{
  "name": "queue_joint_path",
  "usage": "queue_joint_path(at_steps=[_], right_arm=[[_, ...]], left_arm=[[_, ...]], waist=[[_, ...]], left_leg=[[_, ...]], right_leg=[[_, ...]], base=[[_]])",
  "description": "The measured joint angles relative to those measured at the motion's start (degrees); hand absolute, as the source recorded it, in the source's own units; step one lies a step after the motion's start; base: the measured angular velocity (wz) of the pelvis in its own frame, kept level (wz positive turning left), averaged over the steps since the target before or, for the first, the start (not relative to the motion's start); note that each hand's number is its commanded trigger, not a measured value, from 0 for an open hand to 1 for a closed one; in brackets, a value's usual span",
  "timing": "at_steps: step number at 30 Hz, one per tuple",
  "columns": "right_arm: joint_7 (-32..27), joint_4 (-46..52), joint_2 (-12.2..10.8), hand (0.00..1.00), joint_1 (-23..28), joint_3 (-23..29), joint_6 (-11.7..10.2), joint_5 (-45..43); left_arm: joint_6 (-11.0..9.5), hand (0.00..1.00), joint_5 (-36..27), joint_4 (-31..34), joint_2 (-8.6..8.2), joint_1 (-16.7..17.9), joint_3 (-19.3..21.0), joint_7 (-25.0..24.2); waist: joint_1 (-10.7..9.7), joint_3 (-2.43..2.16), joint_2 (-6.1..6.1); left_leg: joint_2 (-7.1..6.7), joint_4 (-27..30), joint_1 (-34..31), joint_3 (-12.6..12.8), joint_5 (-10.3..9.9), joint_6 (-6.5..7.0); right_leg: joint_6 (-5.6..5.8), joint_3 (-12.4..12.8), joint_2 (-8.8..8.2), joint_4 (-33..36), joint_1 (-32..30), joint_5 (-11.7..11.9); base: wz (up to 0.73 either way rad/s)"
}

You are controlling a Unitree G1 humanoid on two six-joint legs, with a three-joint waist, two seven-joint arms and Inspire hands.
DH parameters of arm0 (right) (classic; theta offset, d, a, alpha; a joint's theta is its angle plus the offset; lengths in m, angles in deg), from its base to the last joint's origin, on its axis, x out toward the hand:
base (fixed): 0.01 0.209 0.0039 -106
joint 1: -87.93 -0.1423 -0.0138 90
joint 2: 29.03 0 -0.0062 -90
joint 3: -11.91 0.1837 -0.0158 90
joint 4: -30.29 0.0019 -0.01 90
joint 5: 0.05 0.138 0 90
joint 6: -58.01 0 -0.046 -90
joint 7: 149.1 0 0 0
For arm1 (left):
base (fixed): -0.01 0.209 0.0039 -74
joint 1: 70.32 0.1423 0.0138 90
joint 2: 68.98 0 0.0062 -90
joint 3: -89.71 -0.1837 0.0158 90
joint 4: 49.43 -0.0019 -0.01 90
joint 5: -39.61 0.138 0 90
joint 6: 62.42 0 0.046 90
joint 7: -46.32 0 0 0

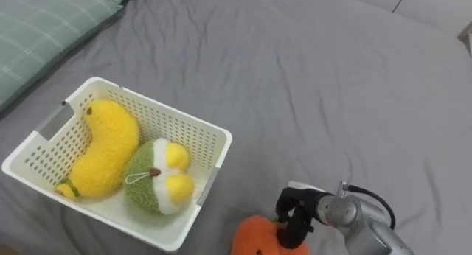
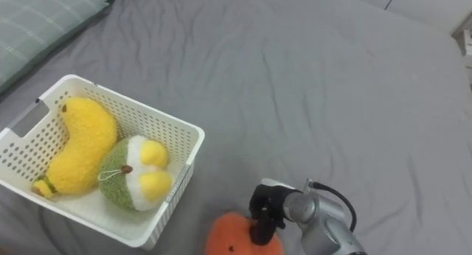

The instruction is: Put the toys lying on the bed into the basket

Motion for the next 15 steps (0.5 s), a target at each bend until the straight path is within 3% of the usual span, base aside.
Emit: queue_joint_path(at_steps=[3, 7, 12, 15], right_arm=[[-1.7, 0.9, 0.1, 1.0, 0.0, 1.9, -1.1, 0.1], [-3.4, 5.0, 0.3, 1.0, 0.0, 4.7, -2.3, 0.3], [-3.4, 10.8, 1.1, 1.0, 0.0, 7.9, -3.2, 0.7], [-3.4, 14.3, 1.9, 1.0, 0.0, 8.6, -3.2, 1.0]], left_arm=[[-0.5, 0.0, 0.0, -0.5, -0.07, 0.1, 0.0, 0.0], [-0.9, 0.0, 0.1, -0.5, -0.08, 0.3, 0.2, -0.1], [-1.3, 0.0, 0.1, -0.5, -0.19, 0.3, 1.4, -0.5], [-2.1, 0.0, 0.3, -0.4, -0.18, 0.6, 1.8, -0.6]], waist=[[-0.3, 0.19, 0.26], [-2.1, 0.39, 0.65], [-3.3, 0.24, 0.73], [-4.0, -0.11, 0.39]], left_leg=[[-0.05, 0.0, 0.4, 0.0, 0.0, 0.01], [-0.09, 0.3, 0.4, -0.2, 0.0, 0.02], [-0.09, 0.3, 0.7, 0.2, 0.0, 0.01], [-0.09, 0.3, 1.0, 0.4, 0.0, 0.02]], right_leg=[[0.0, 0.0, -0.02, 0.0, 0.5, 0.0], [0.01, -0.1, -0.07, -0.1, 0.7, 0.0], [0.01, 0.7, 0.02, -0.1, 0.7, 0.0], [0.01, 1.8, 0.11, 0.0, 0.8, 0.0]], base=[[0.0], [0.01], [-0.04], [-0.06]])
